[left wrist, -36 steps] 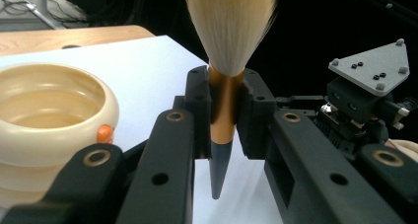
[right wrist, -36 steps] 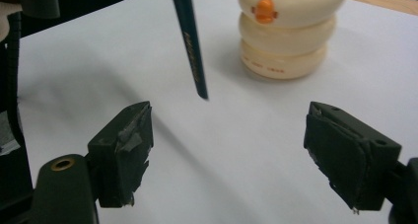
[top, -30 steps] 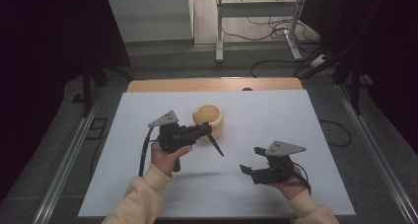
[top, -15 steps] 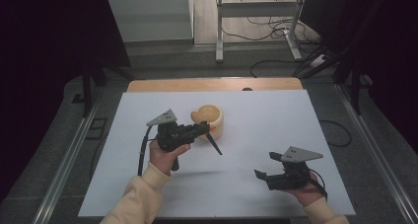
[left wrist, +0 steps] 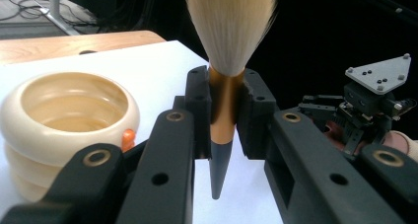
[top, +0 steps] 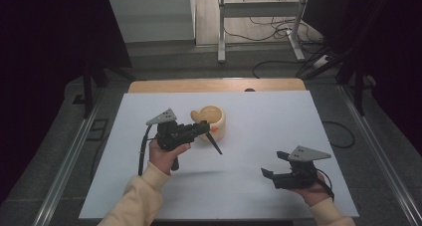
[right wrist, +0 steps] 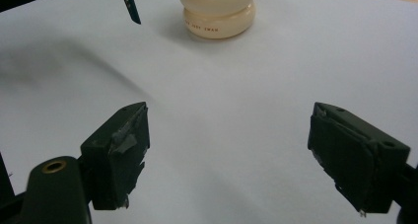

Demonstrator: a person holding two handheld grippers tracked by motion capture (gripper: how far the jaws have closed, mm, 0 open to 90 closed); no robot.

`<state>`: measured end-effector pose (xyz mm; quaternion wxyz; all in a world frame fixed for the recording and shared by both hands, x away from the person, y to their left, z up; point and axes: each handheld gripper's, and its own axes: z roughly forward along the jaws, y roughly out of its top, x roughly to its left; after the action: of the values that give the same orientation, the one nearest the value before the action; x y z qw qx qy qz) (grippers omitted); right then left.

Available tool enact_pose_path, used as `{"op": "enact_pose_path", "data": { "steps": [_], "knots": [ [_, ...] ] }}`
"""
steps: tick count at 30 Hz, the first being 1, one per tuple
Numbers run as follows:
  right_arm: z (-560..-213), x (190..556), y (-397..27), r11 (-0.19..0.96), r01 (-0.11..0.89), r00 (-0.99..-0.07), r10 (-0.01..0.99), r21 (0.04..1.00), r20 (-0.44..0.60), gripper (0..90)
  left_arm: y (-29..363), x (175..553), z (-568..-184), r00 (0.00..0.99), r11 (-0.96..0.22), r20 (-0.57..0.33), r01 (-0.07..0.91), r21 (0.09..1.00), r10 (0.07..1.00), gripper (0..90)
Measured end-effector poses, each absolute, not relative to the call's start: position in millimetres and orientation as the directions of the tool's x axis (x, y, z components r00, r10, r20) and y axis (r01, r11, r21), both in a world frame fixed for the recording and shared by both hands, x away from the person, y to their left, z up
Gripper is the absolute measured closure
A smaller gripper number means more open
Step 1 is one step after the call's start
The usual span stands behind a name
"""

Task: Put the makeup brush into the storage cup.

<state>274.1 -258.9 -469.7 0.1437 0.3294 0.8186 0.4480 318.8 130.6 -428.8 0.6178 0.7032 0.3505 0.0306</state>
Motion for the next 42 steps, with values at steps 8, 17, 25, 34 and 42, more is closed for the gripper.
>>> {"op": "enact_pose_path", "data": {
  "steps": [8, 17, 25, 34, 42],
  "knots": [
    [-470, 276, -262, 0.377, 0.417, -0.73, 0.681, 0.827, 0.058, 15.9, 138, 329, -420, 0.744, 0.033, -0.4, 0.455, 0.89, 0.535, 78.1],
    [-469, 277, -265, 0.372, 0.424, -0.719, 0.692, 0.826, 0.058, 15.9, 142, 343, -416, 0.728, 0.025, -0.394, 0.46, 0.887, 0.561, 78.0],
    [-470, 278, -265, 0.378, 0.429, -0.719, 0.693, 0.82, 0.056, 15.9, 147, 357, -406, 0.721, 0.013, -0.373, 0.45, 0.893, 0.584, 78.0],
    [-472, 278, -264, 0.388, 0.437, -0.718, 0.694, 0.811, 0.055, 15.9, 148, 372, -398, 0.716, -0.005, -0.348, 0.441, 0.897, 0.606, 78.0],
    [-473, 278, -264, 0.4, 0.439, -0.722, 0.691, 0.805, 0.051, 15.9, 148, 379, -393, 0.712, -0.002, -0.348, 0.441, 0.898, 0.61, 78.0]
  ]
}}
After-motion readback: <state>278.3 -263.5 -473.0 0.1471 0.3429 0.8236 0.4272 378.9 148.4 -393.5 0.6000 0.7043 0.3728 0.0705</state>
